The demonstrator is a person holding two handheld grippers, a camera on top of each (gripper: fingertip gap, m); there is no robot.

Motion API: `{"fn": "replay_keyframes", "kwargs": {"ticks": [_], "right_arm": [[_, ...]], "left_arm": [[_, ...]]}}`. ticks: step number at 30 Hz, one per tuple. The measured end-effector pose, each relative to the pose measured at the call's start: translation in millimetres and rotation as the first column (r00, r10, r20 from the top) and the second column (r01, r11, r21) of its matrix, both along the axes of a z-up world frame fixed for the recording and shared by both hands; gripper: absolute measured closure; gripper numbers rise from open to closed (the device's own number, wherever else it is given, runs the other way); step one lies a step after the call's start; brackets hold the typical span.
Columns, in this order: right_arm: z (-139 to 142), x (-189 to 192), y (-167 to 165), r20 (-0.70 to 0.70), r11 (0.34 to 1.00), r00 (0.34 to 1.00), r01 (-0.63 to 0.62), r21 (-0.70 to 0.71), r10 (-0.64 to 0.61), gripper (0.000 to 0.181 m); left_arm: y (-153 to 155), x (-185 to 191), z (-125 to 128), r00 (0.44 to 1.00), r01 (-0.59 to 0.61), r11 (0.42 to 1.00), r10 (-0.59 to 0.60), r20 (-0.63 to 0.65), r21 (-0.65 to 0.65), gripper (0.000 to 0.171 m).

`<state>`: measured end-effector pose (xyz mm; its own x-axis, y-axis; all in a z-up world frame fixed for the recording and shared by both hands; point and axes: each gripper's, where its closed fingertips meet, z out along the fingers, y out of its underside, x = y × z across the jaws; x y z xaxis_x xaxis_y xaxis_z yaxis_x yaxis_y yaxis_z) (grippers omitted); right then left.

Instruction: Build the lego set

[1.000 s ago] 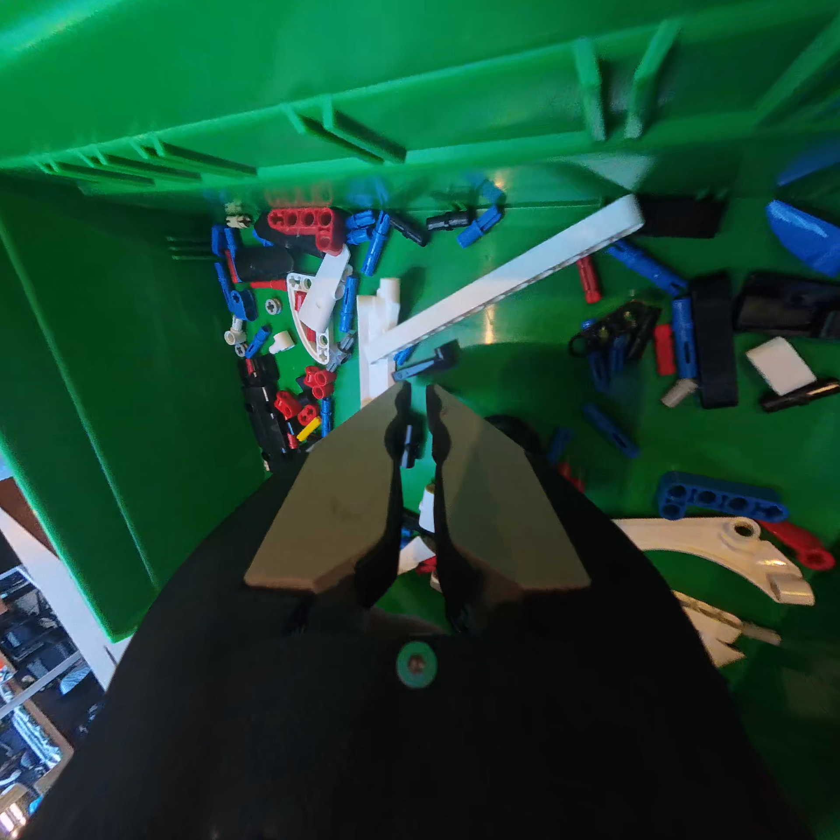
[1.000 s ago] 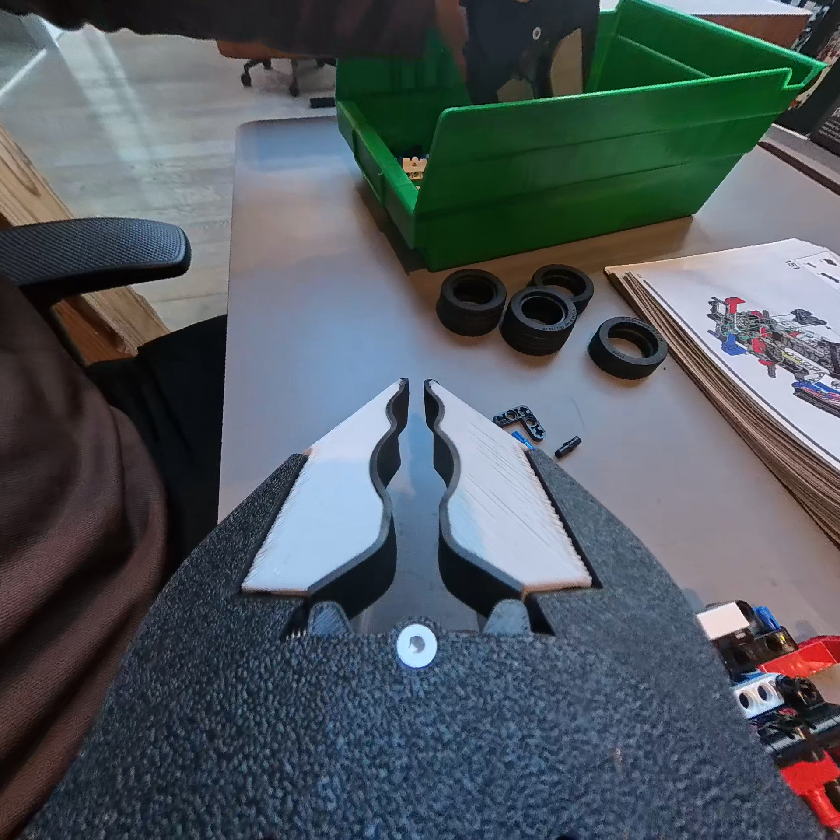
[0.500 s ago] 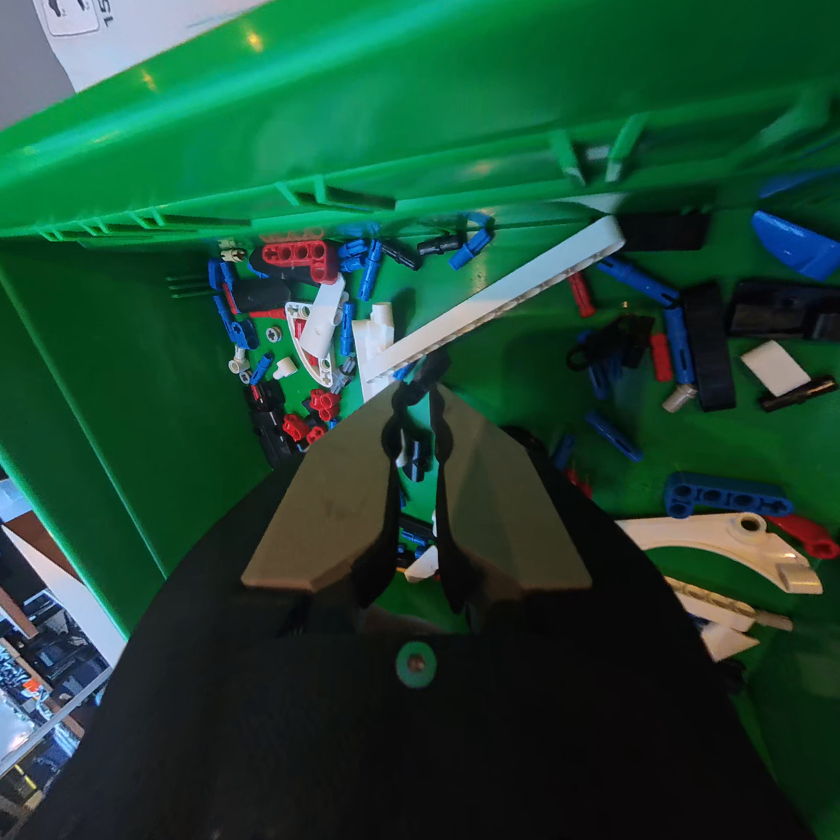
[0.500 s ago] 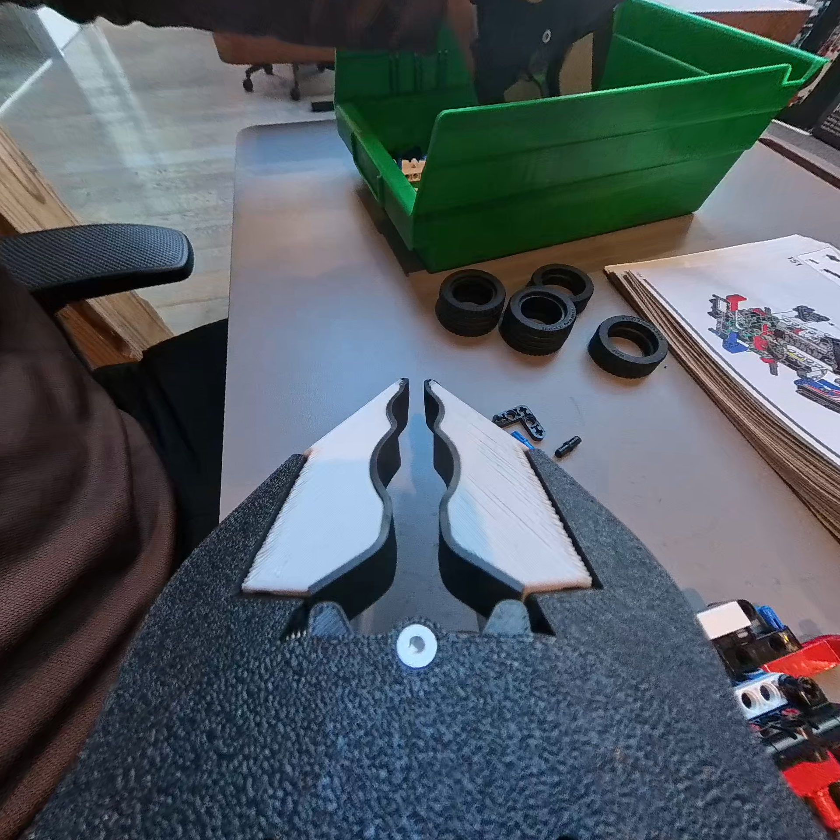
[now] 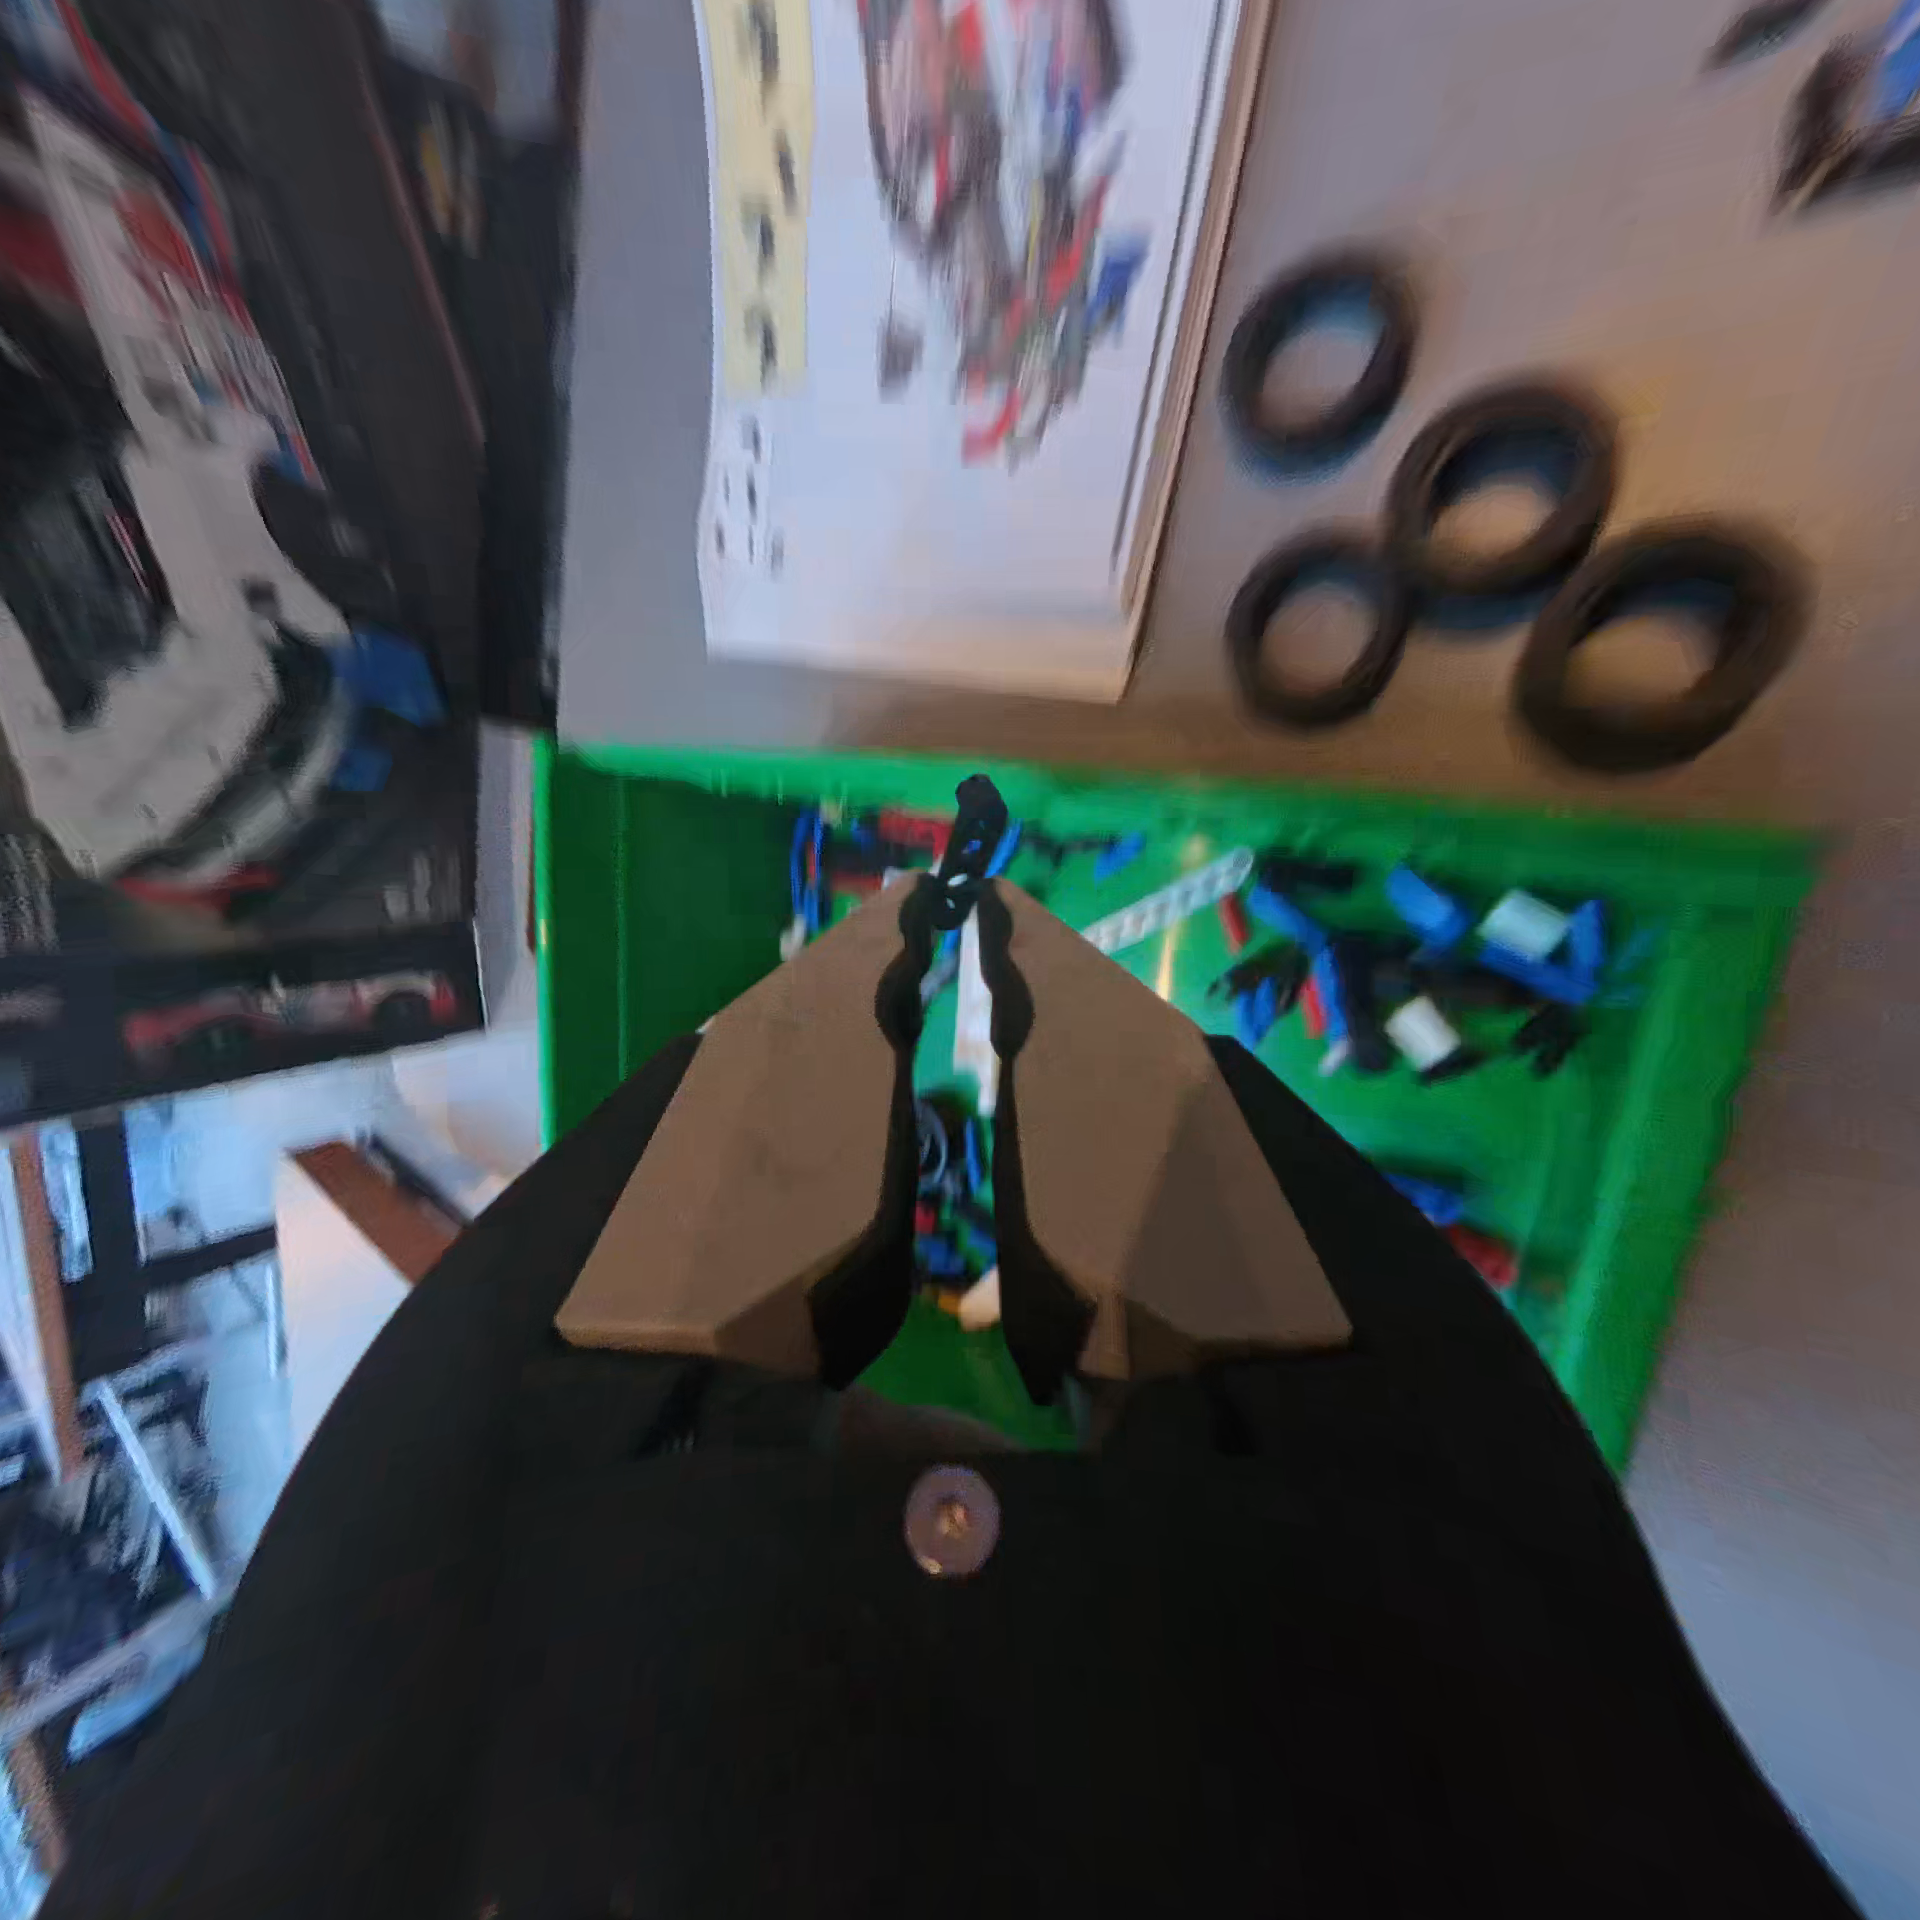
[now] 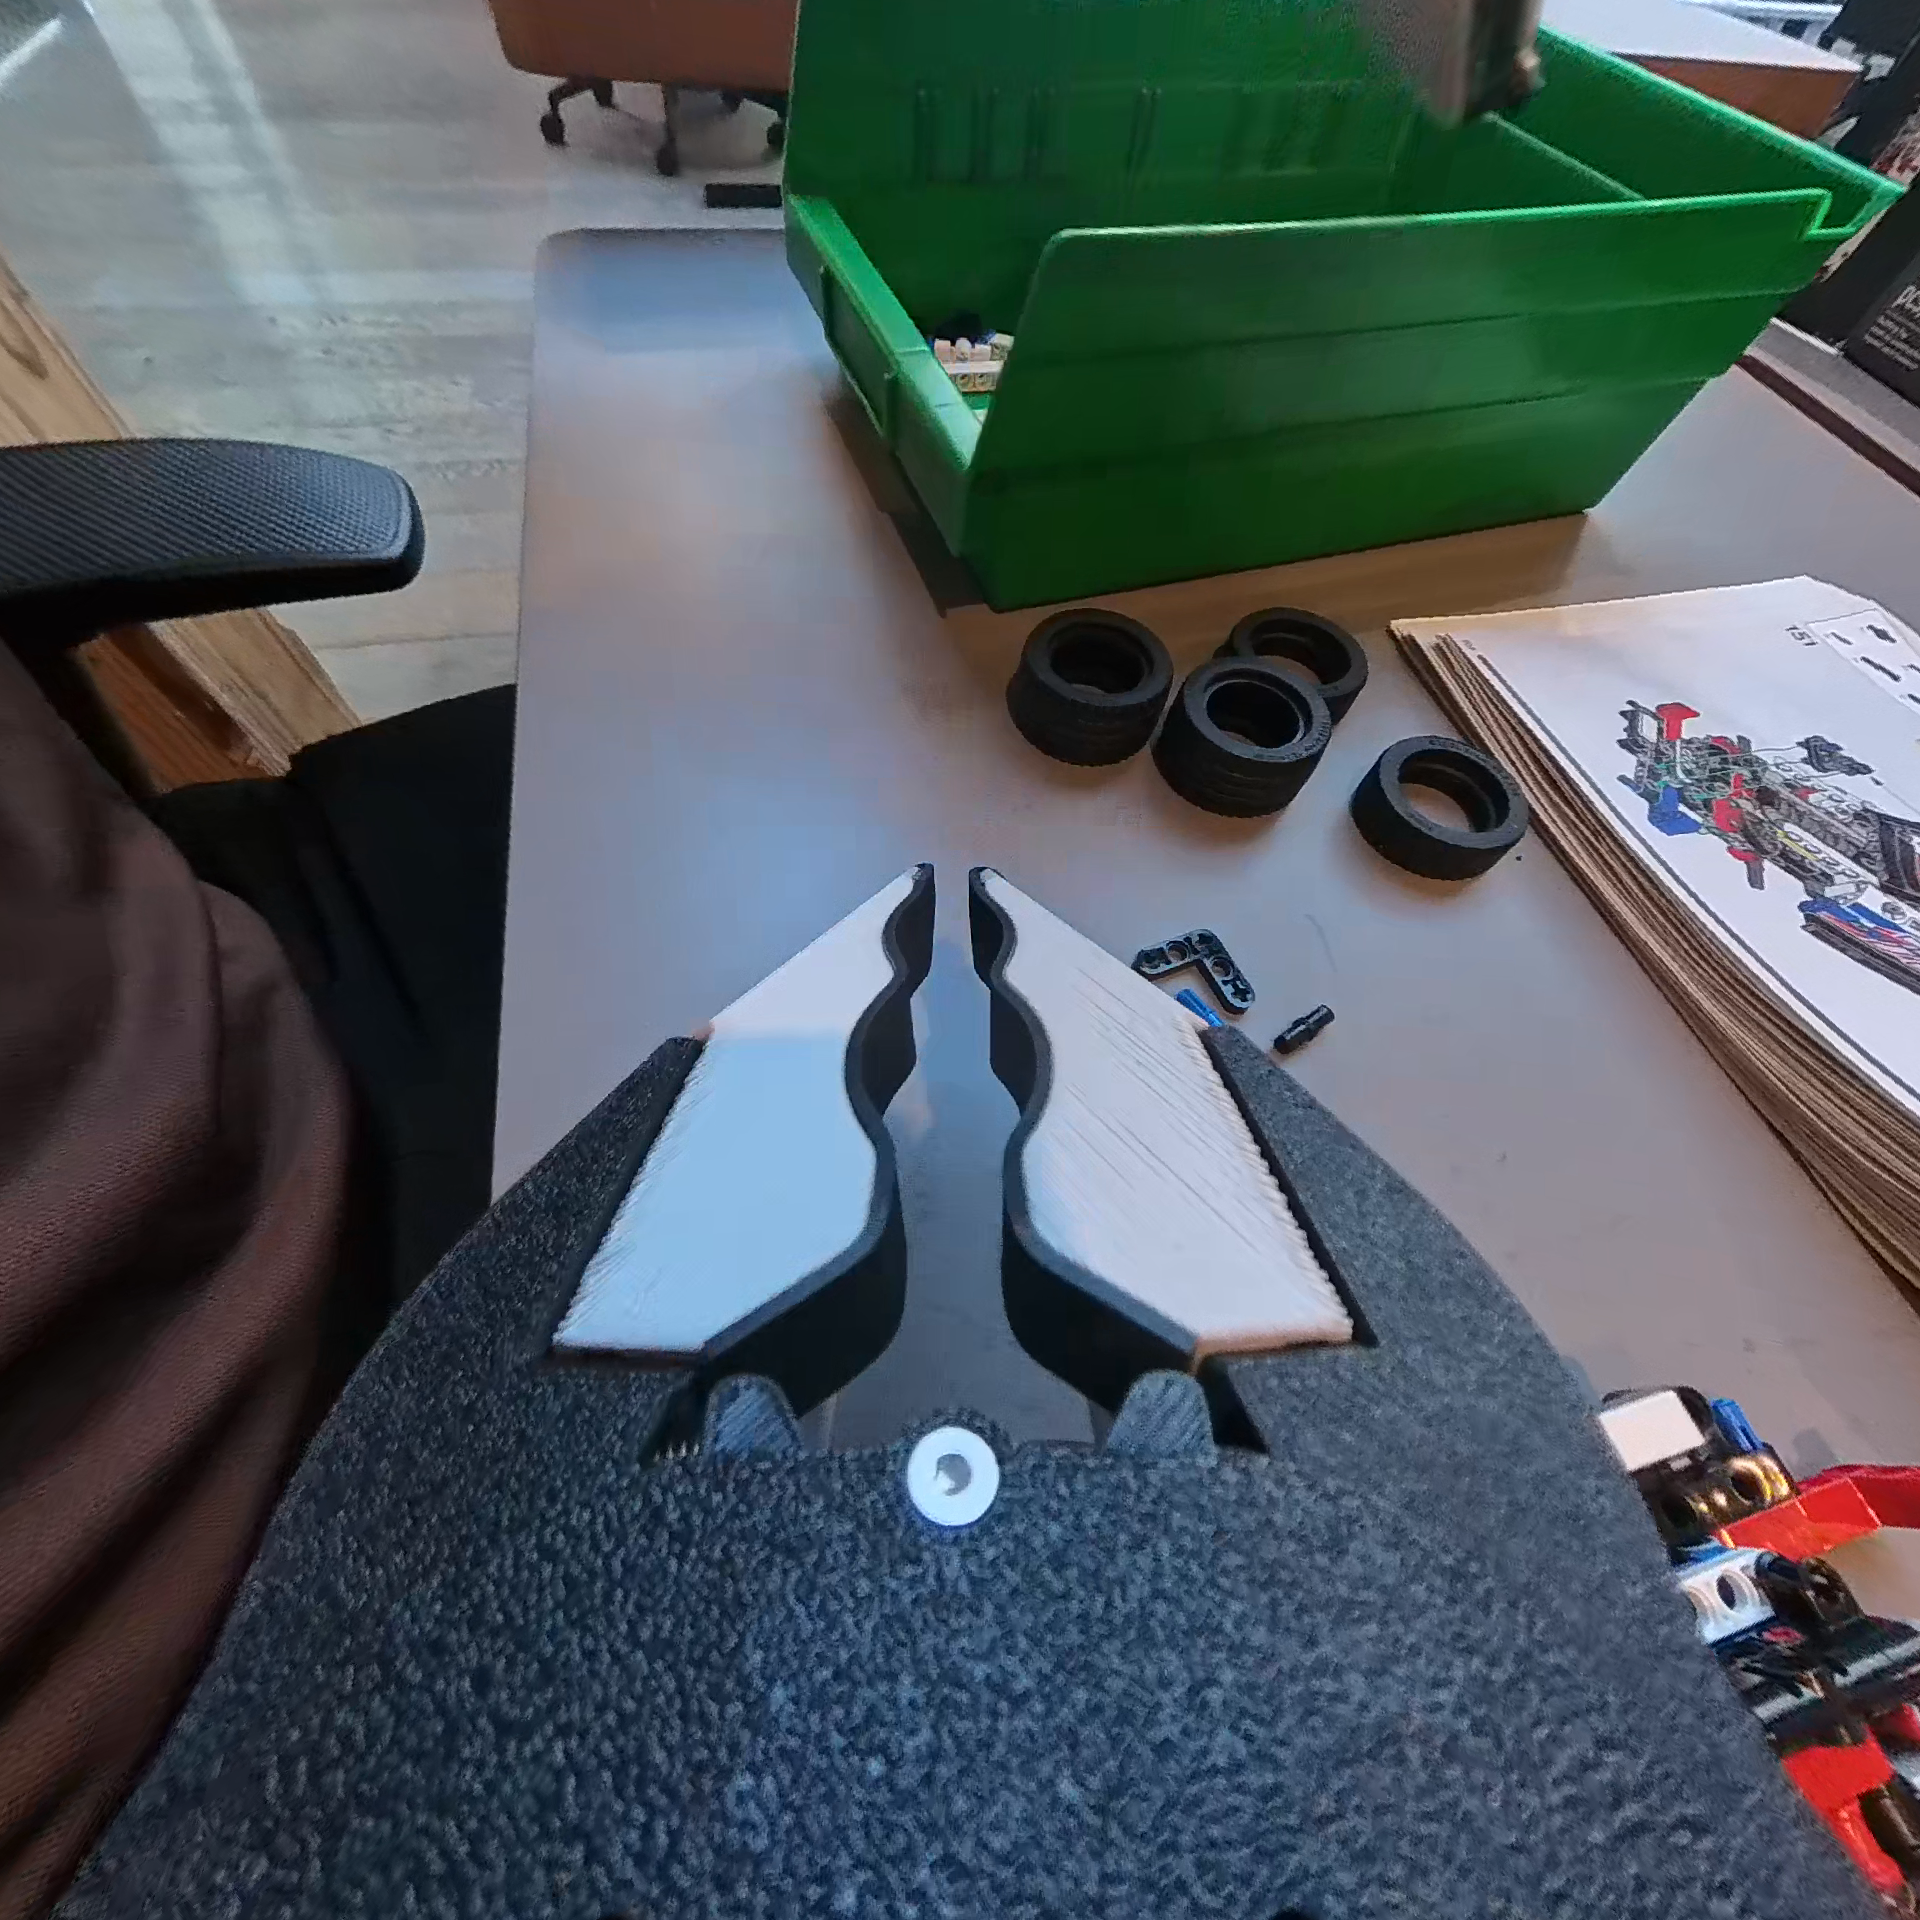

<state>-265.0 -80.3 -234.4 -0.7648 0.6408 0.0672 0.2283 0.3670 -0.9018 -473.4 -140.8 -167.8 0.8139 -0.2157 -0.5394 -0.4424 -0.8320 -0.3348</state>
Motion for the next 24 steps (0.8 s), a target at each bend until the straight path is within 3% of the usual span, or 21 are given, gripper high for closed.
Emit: {"fn": "replay_keyframes", "kwargs": {"ticks": [2,5,10,14,17,24], "right_arm": [[0,1,-1,-0.007,1.0,1.0,-0.003,0.009,0.003,0.175],[2,5,-3,-0.034,1.0,0.999,-0.023,0.008,0.023,0.175],[16,24,1,-0.138,0.997,0.988,-0.072,-0.017,0.069,0.181],[14,25,10,-0.137,0.999,0.989,-0.049,-0.007,0.048,0.181],[13,23,12,-0.127,0.999,0.991,-0.035,-0.008,0.034,0.181],[9,21,11,-0.12,0.999,0.992,-0.028,0.02,0.031,0.181]], "left_arm": [[27,33,10,0.997,0.071,0.997,-0.071,0.0,0.026,0.167],[62,71,0,0.985,0.16,0.985,-0.163,-0.051,-0.062,0.167],[100,121,-53,0.953,0.298,0.917,-0.303,0.021,-0.264,0.167],[106,132,-98,0.943,0.331,0.853,-0.318,0.1,-0.403,0.167],[104,132,-115,0.945,0.326,0.83,-0.302,0.125,-0.453,0.165],[102,135,-95,0.952,0.299,0.875,-0.247,0.18,-0.381,0.153]]}}
